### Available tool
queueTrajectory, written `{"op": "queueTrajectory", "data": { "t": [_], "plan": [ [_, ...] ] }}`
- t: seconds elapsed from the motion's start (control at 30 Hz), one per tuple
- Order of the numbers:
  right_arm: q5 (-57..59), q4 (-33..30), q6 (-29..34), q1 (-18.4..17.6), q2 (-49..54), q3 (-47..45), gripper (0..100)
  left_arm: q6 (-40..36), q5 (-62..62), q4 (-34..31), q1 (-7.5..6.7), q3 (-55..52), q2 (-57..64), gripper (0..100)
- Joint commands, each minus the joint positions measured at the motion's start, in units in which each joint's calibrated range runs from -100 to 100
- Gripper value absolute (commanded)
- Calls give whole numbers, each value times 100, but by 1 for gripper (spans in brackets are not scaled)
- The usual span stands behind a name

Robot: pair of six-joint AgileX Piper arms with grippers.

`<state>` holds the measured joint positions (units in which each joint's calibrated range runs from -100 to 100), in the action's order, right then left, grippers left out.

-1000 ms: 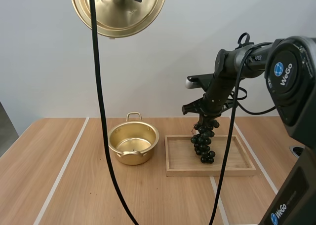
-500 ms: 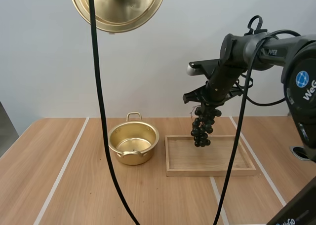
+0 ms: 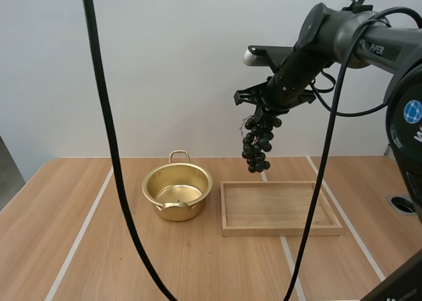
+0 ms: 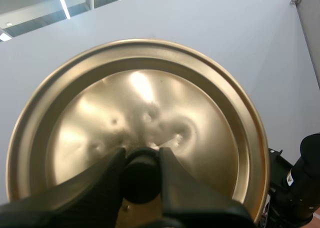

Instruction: Open the pot, put the grape inside, and close it

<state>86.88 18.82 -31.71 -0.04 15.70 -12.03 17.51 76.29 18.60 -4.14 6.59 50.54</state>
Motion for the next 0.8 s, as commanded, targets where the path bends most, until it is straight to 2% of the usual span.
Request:
{"op": "queueTrajectory", "data": {
  "t": [0.0,0.37,0.6,0.77],
  "plan": [
    [87,148,-111,-120,79,93,0,-107,48,132,-18,108,58,0],
    [-463,87,-111,-1034,79,93,0,-137,-145,132,-18,124,88,0],
    [-1042,84,-216,-1367,67,93,0,-137,-94,132,-18,124,88,0],
    [-1216,94,-263,-1432,-100,93,0,-137,-74,132,6,124,88,0]
  ]
}}
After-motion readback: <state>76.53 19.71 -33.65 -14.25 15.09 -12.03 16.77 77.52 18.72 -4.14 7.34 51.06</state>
